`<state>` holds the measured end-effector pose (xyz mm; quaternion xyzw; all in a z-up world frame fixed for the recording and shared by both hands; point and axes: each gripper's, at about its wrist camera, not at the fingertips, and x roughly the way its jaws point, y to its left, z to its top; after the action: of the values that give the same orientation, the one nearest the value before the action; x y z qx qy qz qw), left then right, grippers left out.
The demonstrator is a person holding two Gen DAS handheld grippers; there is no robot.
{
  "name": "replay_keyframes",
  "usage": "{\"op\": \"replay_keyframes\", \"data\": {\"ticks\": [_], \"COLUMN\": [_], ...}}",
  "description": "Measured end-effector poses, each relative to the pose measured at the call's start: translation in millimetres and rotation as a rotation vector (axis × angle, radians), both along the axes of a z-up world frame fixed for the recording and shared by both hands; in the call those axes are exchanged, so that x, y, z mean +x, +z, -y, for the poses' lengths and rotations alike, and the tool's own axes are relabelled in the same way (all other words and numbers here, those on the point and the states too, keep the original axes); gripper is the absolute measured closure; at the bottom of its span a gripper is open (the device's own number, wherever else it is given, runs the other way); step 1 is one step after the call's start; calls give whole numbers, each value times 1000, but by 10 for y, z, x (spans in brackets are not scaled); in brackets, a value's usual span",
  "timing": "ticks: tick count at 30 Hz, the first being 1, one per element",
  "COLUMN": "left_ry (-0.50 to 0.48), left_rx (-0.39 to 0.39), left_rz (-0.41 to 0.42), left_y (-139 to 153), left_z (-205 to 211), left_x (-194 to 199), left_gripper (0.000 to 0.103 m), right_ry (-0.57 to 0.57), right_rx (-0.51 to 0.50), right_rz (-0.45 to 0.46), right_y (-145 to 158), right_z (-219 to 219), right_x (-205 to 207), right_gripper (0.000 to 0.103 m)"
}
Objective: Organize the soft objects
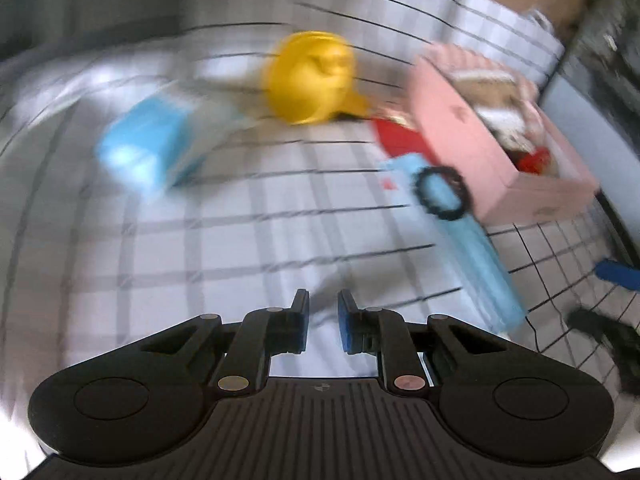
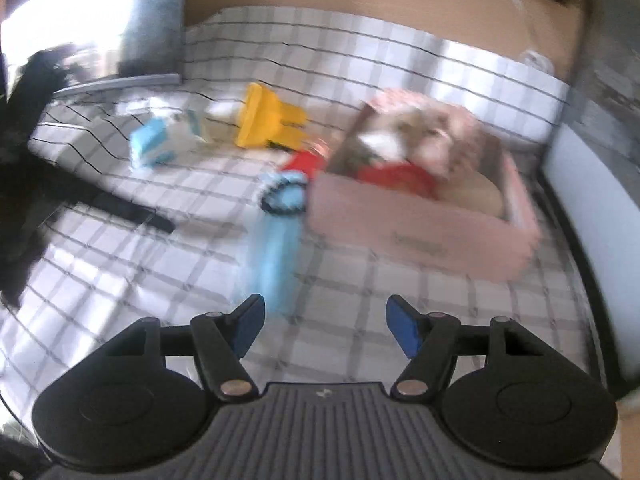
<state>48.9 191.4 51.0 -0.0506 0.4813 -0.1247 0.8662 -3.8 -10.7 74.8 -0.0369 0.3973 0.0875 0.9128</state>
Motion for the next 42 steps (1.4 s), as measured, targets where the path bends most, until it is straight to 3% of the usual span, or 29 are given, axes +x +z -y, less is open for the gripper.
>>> {"op": "replay_keyframes", "data": {"ticks": [2,5,7,9,13,18,20,25,28,31,32,33,34,36,38,40,41,42], "left_ry": [53,103,117,119,112,95,87,41,1,-40,-49,-56,-60,-40,0,44,75,104], "left_rx": [-47,-103,-135,-170,-238,-295,-319,-355,-374,-384,-385,-386,-390,-395,-384,-360,-343,-333], "left_rz": [0,13,27,44,47,12,-3,-20,-22,-34,-36,-39,-42,-44,-42,-39,-45,-55], "left_y": [66,179,244,284,265,99,36,-56,-67,-86,-92,-95,-97,-101,-94,-73,-61,-44], "left_z": [-220,-433,-516,-584,-668,-736,-777,-752,-667,-533,-485,-434,-383,-333,-338,-368,-386,-404], "left_x": [-130,-298,-383,-493,-689,-786,-781,-649,-540,-417,-387,-364,-343,-335,-363,-418,-446,-481], "left_gripper": [85,83,83,83,83,83,83,83,83,83,83,83,83,83,83,83,83,83], "right_ry": [28,108,114,80,0,20,55,136,152,226,247,256,260,237,215,212,217,220], "right_rx": [-10,-81,-103,-112,-296,-492,-540,-506,-386,-161,-102,-71,-48,-61,-44,38,72,84], "right_rz": [34,102,54,-57,-114,-214,-217,-275,-328,-384,-358,-320,-270,-177,-108,-128,-153,-170], "right_y": [37,204,282,246,29,-462,-549,-484,-386,-268,-204,-138,-55,70,77,27,-48,-101], "right_z": [-150,-448,-582,-655,-833,-1068,-1133,-1160,-1088,-964,-926,-895,-841,-770,-714,-712,-703,-757], "right_x": [189,542,1023,1631,2598,3196,3169,2791,2406,1867,1672,1520,1353,1023,754,646,618,613], "right_gripper": [36,50,83,94,96,97,98,99,99,97,94,81,53,29,29,32,39,66]}}
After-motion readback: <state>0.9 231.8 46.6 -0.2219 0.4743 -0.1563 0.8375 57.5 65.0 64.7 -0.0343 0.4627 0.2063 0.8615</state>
